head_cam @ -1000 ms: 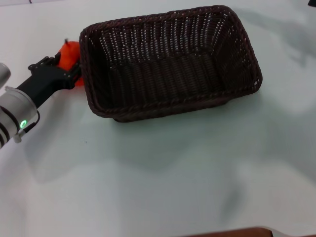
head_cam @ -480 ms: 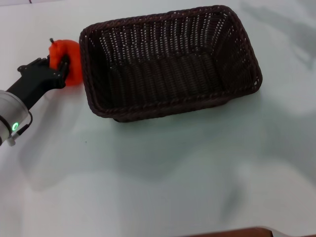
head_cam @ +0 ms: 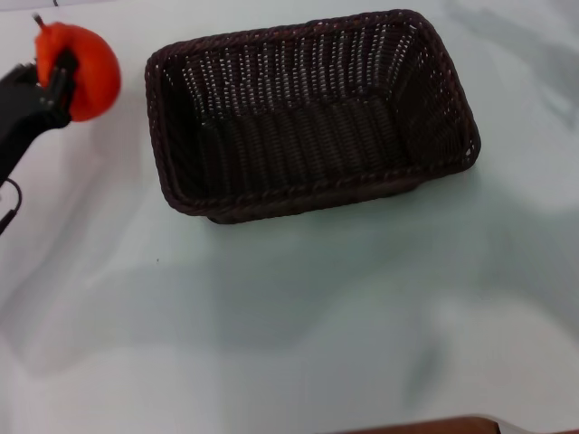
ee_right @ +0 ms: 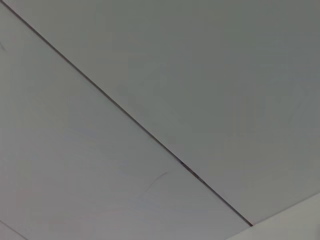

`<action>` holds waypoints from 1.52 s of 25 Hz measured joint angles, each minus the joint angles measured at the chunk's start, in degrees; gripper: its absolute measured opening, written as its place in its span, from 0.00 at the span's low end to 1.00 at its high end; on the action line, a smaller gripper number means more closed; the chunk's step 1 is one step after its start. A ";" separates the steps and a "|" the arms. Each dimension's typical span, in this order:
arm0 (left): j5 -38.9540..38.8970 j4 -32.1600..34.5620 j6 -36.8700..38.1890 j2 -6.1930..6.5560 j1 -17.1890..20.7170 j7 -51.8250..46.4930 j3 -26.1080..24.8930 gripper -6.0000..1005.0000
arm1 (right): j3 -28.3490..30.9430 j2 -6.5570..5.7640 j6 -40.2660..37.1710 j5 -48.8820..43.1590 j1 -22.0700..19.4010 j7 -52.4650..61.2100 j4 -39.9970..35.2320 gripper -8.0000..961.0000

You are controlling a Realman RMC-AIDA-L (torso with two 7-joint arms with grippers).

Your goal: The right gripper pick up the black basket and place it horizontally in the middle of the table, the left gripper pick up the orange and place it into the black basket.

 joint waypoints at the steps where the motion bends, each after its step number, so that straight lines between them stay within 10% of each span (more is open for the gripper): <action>1: 0.01 -0.46 -1.38 0.13 0.57 -0.60 -0.01 0.23 | 0.00 0.00 0.00 0.12 0.06 -0.19 0.00 0.71; 18: 0.32 -2.30 -13.38 -3.33 1.57 -0.74 5.74 0.14 | 0.94 0.01 0.14 13.71 -1.08 -17.85 9.43 0.71; 29: -0.22 -2.05 -12.99 -3.31 2.40 -0.59 7.03 0.62 | 5.13 0.15 0.13 17.75 -1.02 -27.02 14.47 0.71; 38: -0.53 3.21 -12.35 -3.87 4.40 3.46 -8.78 0.83 | 7.20 0.21 1.62 29.48 -1.14 -49.62 27.49 0.71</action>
